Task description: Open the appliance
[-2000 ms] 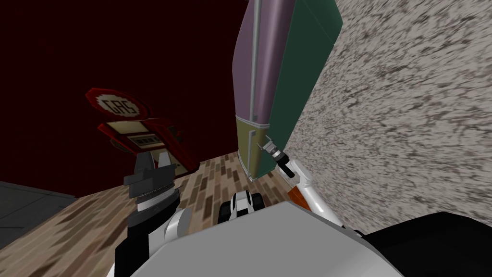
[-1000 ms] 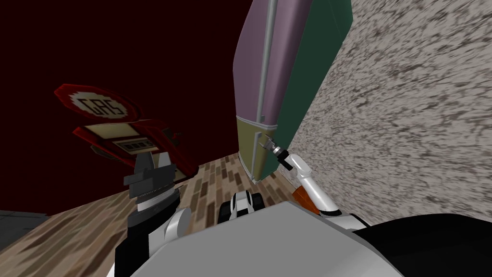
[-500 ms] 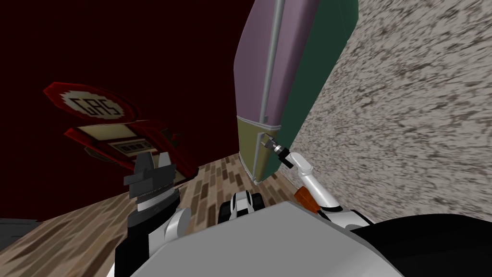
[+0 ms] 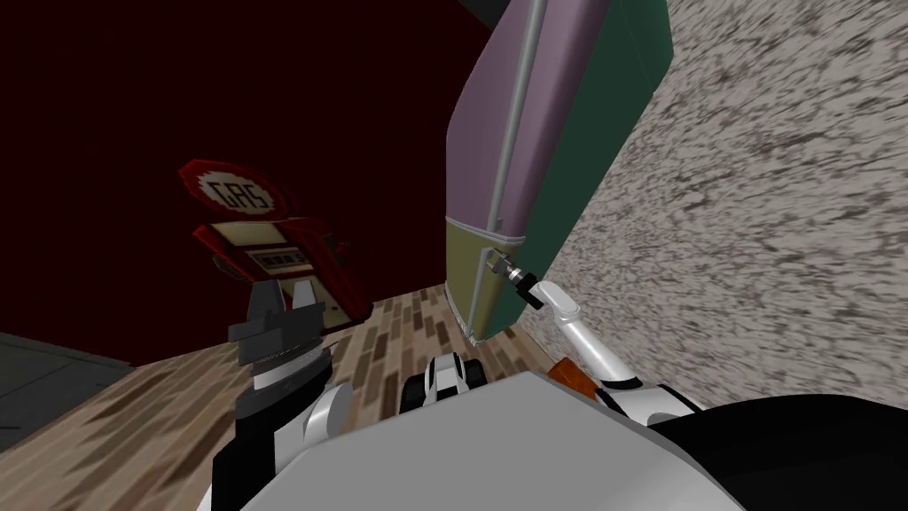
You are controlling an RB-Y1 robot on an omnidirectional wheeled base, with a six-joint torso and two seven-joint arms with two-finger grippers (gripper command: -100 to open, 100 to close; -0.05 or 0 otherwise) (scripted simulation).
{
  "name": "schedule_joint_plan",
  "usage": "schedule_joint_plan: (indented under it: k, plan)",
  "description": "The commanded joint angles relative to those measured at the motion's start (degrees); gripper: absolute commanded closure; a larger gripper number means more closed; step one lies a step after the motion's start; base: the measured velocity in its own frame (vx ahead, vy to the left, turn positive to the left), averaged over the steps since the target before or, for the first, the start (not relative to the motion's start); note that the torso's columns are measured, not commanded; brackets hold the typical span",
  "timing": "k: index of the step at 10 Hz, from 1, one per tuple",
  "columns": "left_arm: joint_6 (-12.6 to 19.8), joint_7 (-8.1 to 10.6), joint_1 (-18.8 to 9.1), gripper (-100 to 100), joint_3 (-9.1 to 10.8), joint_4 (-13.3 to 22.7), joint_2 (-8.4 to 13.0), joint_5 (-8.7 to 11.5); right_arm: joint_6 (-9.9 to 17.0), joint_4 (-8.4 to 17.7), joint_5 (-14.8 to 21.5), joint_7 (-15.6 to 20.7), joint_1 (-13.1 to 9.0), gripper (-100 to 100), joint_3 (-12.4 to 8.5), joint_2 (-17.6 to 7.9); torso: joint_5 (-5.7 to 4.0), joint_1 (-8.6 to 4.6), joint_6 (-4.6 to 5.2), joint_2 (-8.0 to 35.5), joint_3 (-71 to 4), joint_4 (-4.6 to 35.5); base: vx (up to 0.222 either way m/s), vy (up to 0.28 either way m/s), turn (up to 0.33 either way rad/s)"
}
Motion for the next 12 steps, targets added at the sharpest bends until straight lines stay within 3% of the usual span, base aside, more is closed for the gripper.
schedule_joint_plan:
  k: [1,3,7,8,10,12]
  plan:
    - [0.0,0.0,0.0,0,0.0,0.0,-0.01,0.0,2.16,5.26,-4.23,-1.25,2.27,100,1.91,-0.05,-0.56,-0.22,-0.18,-0.46,-0.19,-0.32,-0.022,-0.016,0.41]
    - [0.0,0.0,0.01,0,0.0,0.0,-0.01,0.0,2.16,7.97,-4.61,1.07,2.27,100,1.64,-0.05,-1.06,-0.49,-0.72,-1.32,-0.72,-0.85,-0.011,0.023,0.303]
    - [-0.01,0.0,0.03,0,0.01,-0.01,-0.01,0.0,2.16,7.97,-4.61,-0.14,2.27,100,1.91,-0.05,-1.06,-0.45,-1.2,-1.95,-1.25,-0.99,-0.003,-0.001,0.04]
    - [-0.01,0.0,0.03,0,0.01,-0.01,0.0,0.0,5.0,7.74,-3.31,2.15,0.63,100,-0.61,-2.49,-0.91,-0.4,-1.31,-1.91,-1.32,-0.91,-0.002,0.145,-0.106]
    - [-0.01,0.0,0.03,0,-0.01,-0.01,-0.02,0.0,6.23,8.22,-3.02,2.39,0.65,100,-1.12,-2.94,-0.17,0.31,-0.89,-2.02,-1.21,-0.37,0.05,0.245,-0.085]
    - [-0.01,0.0,0.03,0,-0.02,-0.01,-0.03,0.0,7.46,8.7,-2.73,2.63,0.66,100,-1.62,-3.39,0.16,0.45,-1.07,-2.22,-1.42,-0.31,0.065,0.284,-0.042]
